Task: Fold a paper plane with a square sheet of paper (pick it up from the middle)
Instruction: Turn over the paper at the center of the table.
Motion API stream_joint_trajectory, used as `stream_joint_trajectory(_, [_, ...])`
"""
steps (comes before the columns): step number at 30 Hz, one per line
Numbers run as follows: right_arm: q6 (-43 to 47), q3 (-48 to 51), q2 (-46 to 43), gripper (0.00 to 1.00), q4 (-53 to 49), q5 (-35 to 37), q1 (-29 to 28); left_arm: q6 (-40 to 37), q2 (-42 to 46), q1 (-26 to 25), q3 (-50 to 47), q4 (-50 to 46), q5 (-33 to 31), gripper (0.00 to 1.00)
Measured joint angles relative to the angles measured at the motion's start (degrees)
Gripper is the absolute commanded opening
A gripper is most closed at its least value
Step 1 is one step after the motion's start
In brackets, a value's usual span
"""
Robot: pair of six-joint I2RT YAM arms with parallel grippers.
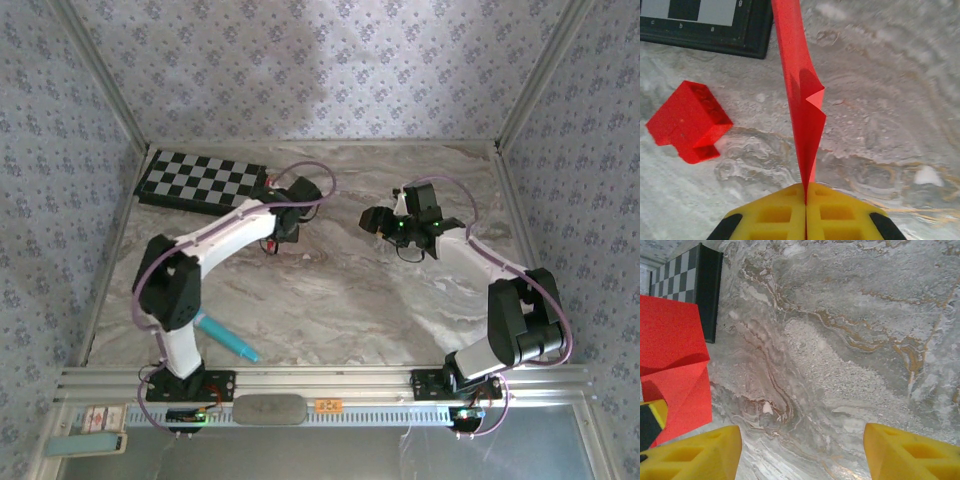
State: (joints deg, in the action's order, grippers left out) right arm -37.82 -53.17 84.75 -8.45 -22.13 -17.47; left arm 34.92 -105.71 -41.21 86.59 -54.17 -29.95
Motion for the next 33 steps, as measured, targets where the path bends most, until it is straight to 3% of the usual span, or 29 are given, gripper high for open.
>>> stream_joint_trajectory(4, [0.02, 0.2, -0.04, 0.67, -0.13, 0.76, 0.11, 0.04, -6.01, -1.51, 3.96, -3.54, -1.88, 0.12])
stream_joint_trajectory(7, [0.02, 1.01, -0.42, 0.67, -0.2, 1.36, 0.42, 0.07, -9.05, -1.97, 4.79, -3.63, 0.42, 0.17])
stream_joint_trajectory(12, [0.0, 1.9, -1.09, 0.67, -0.26, 1.84, 0.79, 0.09, -11.82, -1.92, 4.79, -1.09, 9.29, 0.24])
stream_joint_trajectory(18, [0.0, 2.03, -1.42, 0.67, -0.26, 1.86, 0.96, 1.46, -11.34, 0.11, 2.75, 7.61, 23.87, 0.45])
stream_joint_trajectory(22, [0.02, 2.14, -1.49, 0.66, -0.28, 1.86, 0.76, 3.56, -7.43, 3.98, -3.67, 14.29, 33.35, 0.6])
stream_joint_trajectory(26, [0.2, 2.03, -0.79, 0.63, -0.26, 2.29, -1.49, 6.01, -0.09, 8.39, -9.73, 20.5, 39.89, 0.67])
stream_joint_trajectory(33, [0.42, -4.74, 8.92, 0.55, -0.52, 2.67, -12.72, 10.16, 13.9, 15.17, -19.87, 28.09, 41.97, 0.8])
